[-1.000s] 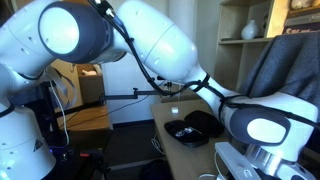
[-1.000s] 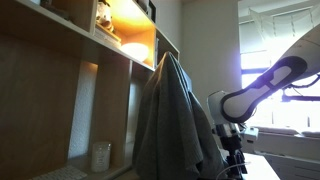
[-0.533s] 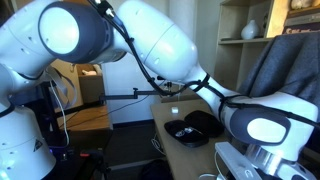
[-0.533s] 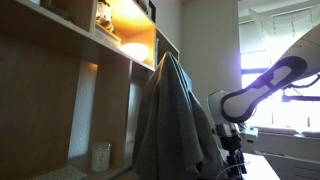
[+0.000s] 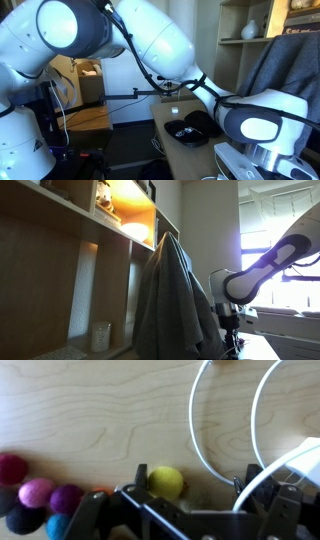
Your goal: Pick the white cable near the string of beads and put it in the case
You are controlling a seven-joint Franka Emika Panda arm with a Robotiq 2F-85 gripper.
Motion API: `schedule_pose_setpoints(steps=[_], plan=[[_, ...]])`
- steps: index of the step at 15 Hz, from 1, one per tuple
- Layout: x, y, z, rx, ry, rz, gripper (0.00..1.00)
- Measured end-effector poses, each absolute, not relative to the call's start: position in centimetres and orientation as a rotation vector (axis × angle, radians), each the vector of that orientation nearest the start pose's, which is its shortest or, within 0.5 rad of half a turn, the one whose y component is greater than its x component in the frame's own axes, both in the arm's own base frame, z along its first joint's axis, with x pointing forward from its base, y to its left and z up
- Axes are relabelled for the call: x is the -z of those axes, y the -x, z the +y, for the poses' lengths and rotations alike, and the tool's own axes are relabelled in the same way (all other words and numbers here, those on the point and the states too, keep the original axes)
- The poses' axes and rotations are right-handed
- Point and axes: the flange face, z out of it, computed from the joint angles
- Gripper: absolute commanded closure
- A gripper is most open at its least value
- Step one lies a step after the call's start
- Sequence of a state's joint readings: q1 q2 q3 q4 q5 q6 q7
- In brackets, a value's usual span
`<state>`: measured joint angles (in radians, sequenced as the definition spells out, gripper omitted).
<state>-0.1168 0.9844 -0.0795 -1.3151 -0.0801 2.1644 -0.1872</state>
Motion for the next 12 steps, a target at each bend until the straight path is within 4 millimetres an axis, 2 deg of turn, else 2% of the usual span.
schedule_pose_setpoints(steps=[12], plan=[[-13.07,-70.73,-12.84,-0.220,3.232,-0.129,0.00]])
